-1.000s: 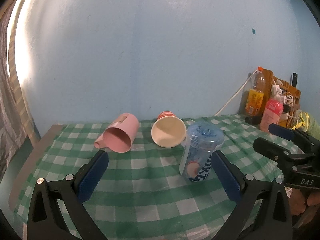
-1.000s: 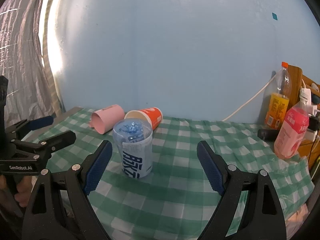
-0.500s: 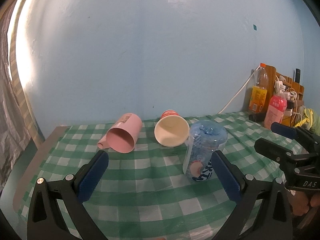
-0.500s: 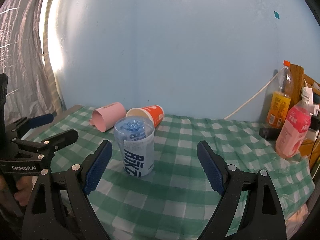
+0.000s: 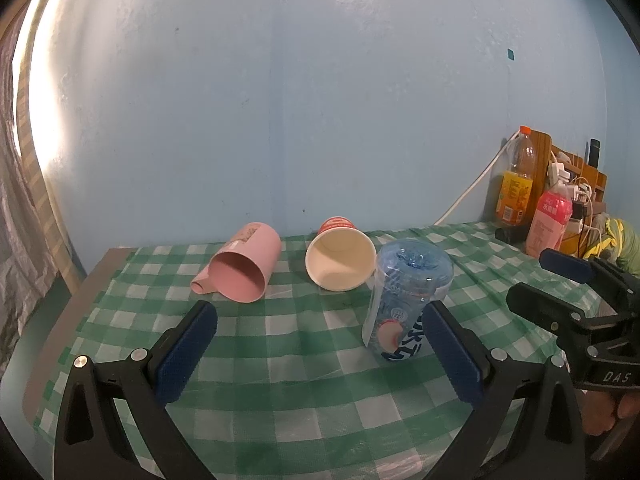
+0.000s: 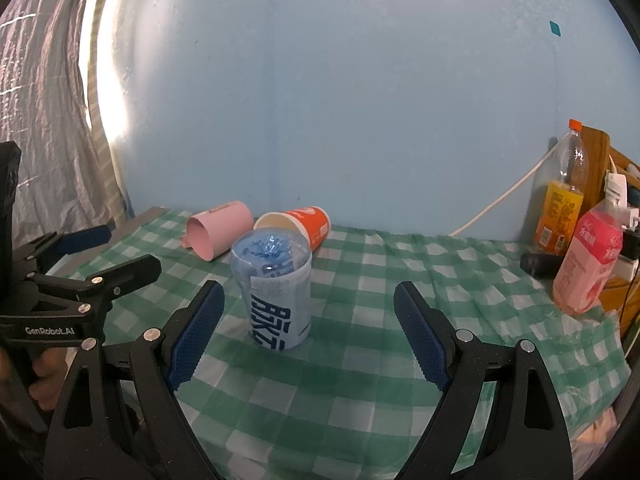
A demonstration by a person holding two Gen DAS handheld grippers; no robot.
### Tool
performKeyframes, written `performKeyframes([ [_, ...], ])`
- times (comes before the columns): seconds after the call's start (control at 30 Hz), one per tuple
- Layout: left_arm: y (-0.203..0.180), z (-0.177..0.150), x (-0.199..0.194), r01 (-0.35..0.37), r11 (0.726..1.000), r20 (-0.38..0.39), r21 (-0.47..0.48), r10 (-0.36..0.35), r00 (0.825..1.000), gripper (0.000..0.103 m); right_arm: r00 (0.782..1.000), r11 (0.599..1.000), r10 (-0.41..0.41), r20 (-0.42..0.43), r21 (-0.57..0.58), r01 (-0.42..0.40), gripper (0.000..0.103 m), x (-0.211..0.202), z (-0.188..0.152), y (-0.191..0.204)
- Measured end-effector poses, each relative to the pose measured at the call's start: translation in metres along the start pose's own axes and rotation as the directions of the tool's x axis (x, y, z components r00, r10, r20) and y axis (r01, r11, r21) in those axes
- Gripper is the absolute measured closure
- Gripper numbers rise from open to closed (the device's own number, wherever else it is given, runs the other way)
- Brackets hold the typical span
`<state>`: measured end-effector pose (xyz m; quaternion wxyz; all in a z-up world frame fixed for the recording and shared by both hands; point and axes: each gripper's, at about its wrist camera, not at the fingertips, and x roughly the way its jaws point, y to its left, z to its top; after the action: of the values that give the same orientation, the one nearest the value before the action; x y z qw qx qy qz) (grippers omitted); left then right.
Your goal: Flip cup upside down
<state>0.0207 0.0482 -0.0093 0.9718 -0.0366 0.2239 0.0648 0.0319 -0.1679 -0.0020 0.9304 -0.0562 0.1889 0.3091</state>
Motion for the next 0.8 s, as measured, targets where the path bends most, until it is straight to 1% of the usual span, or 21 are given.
performKeyframes([
  [0.8,-0.0041,-0.0012,0.0016,0.004,1.000,-0.015,0.006,-0.004,1.000,0.000,1.000,1.000,0.001,-0.006,0.000,-0.001,0.017,0.0007,-0.0004,0.0003],
])
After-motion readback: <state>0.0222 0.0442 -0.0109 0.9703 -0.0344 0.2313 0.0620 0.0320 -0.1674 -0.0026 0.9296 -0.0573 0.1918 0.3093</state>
